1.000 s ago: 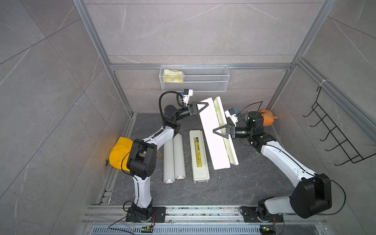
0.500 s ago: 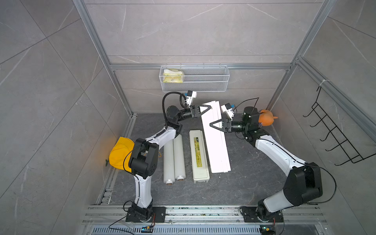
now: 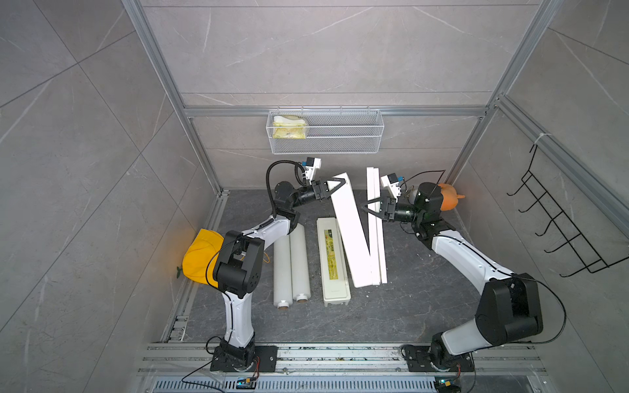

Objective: Put plastic wrap rolls into dispensers
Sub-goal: Open the lid of the plastic wrap cutting box, then place the lid at the center of the board.

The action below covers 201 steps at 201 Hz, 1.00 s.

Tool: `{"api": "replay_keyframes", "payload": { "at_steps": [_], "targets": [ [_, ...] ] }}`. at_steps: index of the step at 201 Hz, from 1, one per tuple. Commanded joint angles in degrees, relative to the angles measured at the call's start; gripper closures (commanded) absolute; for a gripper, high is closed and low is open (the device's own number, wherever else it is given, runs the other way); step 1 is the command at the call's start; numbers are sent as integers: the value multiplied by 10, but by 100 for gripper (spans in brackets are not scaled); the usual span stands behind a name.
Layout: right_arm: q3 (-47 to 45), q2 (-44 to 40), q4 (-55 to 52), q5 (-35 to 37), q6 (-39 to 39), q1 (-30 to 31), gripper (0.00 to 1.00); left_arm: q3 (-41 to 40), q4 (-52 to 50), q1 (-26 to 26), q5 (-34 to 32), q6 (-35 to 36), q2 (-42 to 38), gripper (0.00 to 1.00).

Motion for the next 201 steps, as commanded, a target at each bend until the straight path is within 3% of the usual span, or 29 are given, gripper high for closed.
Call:
{"api": "replay_keyframes", "payload": {
  "at_steps": [1,15,34,55,100,132,201],
  "targets": [
    [3,-32,42,17,24,-8,30,-2,48,12,-15,-1,-31,58],
    [16,-45,-42,44,-33,-14,30,-9,47,18,-20,2,-37,58],
    [64,-67,-282,144,-194,-17,30,-16,44,28,-21,3,-43,57],
    [84,-82,-401,248,-275,-17,29,-21,43,34,-24,4,-48,57],
    [101,-56,-531,424,-343,-17,27,-19,31,35,-21,5,-45,57],
    [98,10,-582,567,-375,-19,24,-25,12,35,-16,16,-52,56],
    [86,158,-575,700,-390,-54,22,-37,-33,34,-18,39,-55,56]
  ]
}}
